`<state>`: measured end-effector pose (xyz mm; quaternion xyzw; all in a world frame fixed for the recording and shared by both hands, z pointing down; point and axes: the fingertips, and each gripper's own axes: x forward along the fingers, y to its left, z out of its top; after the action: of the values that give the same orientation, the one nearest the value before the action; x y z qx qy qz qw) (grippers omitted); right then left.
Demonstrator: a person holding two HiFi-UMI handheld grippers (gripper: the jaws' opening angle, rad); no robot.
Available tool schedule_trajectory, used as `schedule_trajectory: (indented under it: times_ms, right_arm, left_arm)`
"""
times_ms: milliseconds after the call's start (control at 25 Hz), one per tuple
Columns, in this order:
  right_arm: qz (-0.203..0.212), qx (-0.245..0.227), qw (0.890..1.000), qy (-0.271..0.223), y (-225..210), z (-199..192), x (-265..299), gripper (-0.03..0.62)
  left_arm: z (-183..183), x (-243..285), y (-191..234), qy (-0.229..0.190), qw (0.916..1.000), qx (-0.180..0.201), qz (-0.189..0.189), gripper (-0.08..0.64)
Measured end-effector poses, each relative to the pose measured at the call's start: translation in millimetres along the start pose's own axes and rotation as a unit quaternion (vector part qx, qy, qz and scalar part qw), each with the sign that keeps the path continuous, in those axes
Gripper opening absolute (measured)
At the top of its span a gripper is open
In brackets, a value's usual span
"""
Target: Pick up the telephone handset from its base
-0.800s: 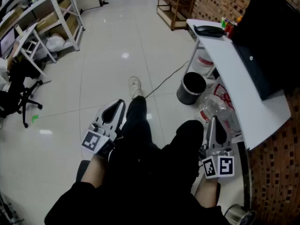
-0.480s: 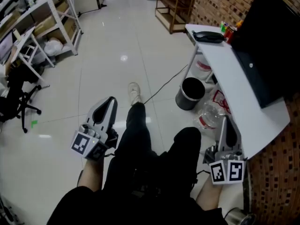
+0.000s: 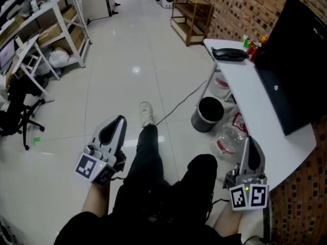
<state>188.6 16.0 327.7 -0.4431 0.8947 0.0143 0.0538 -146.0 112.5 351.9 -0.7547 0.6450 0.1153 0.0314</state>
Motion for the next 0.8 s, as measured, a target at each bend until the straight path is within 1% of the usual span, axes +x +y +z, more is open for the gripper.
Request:
schedule_trajectory:
  times_ms: [120,240,480,640,800]
  right_arm:
    - [0.004,-0.008,1.000,0.015,-7,-14,23,0.010]
    - [0.011,-0.020,1.000,0.019,-12,-17,53,0.009]
    - [0.021,-0.041,0.999,0.022,-22,-26,118,0.010]
    - [0.013,-0.047,0.998,0.025,-32,-37,154,0.009]
    - [0.008,-0.052,0.998,0.029,-36,-45,182,0.009]
  left_arm:
    - [-16,23,3,0.008,0.9999,0.004,-0.010,0.024]
    - [-24,61,7,0.010,0.9995,0.009,-0.030,0.023]
    - [-26,148,16,-0.011,0.9981,0.028,-0.054,0.023]
    - [-34,196,19,-0.019,0.9968,0.044,-0.064,0.023]
    - [-46,231,14,-0.018,0.9959,0.039,-0.080,0.023]
